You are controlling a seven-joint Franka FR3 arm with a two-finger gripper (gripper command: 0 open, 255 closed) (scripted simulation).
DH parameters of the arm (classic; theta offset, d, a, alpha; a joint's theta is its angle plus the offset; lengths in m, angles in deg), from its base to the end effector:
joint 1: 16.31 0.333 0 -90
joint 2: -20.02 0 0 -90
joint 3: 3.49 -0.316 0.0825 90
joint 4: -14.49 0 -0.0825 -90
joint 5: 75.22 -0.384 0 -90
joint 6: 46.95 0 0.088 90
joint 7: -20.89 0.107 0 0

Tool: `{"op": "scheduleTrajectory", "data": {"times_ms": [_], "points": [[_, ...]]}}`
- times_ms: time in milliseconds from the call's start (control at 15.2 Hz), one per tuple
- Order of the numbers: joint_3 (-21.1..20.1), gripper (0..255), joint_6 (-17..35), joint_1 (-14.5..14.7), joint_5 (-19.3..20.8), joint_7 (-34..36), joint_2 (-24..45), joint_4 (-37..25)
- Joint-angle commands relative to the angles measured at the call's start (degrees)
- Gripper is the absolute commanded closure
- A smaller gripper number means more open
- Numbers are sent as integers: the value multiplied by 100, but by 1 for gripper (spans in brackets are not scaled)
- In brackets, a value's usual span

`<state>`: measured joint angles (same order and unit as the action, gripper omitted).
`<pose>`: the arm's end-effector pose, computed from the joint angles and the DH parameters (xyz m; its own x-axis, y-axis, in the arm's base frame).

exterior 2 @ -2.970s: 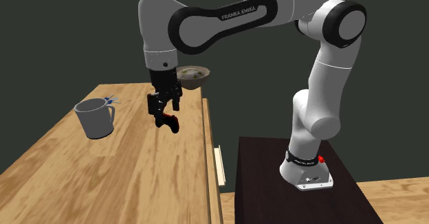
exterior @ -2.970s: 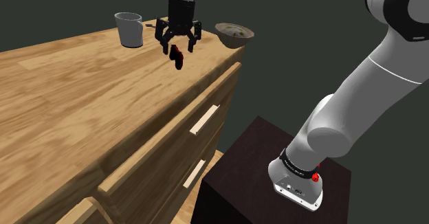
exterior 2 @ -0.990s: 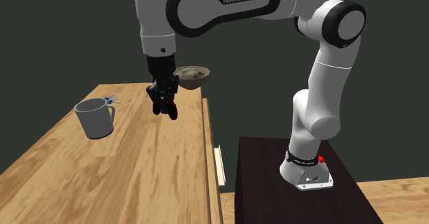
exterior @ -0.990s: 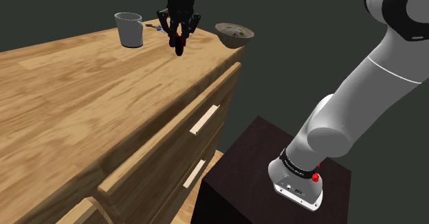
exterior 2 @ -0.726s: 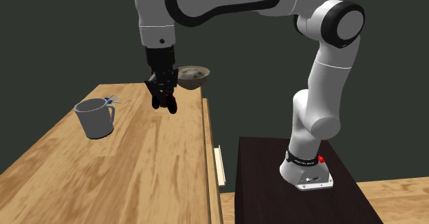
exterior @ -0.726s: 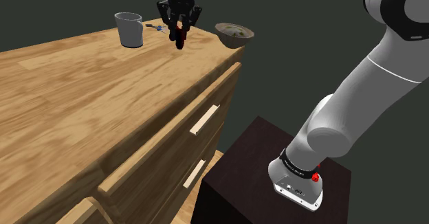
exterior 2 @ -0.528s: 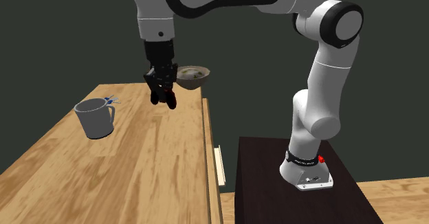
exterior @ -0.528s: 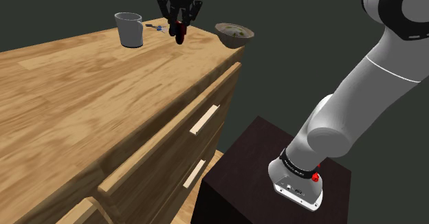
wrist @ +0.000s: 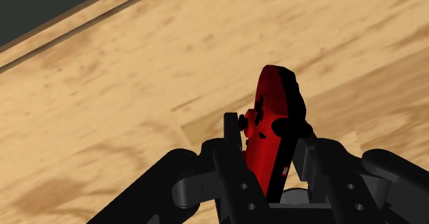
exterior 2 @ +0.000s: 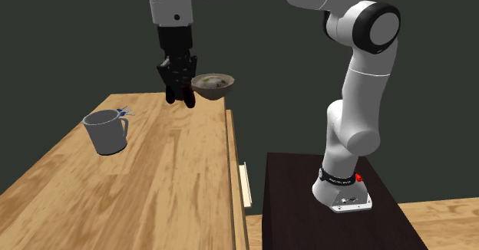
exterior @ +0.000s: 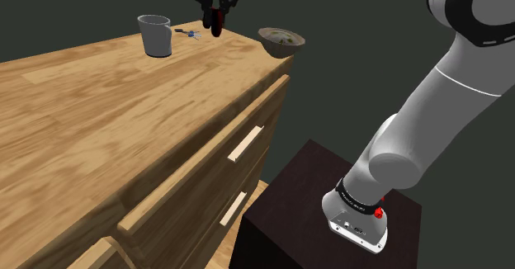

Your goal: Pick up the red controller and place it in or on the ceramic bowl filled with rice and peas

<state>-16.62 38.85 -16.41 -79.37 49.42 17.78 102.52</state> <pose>0.5191 0.1314 0.6551 0.9647 -0.2614 -0.0309 -0.2627 -0.9633 -0.0553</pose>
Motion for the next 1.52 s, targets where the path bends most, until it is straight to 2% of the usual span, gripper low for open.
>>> {"op": "scheduleTrajectory", "data": {"times_ms": [0,396,924,1452], "points": [[0,255,-166,0,10,12,47,-210],[-19,255,-632,16,53,72,254,-880],[592,255,-688,-554,11,-1101,-111,-501],[1204,255,-823,-1082,71,-2246,-46,-629]]}}
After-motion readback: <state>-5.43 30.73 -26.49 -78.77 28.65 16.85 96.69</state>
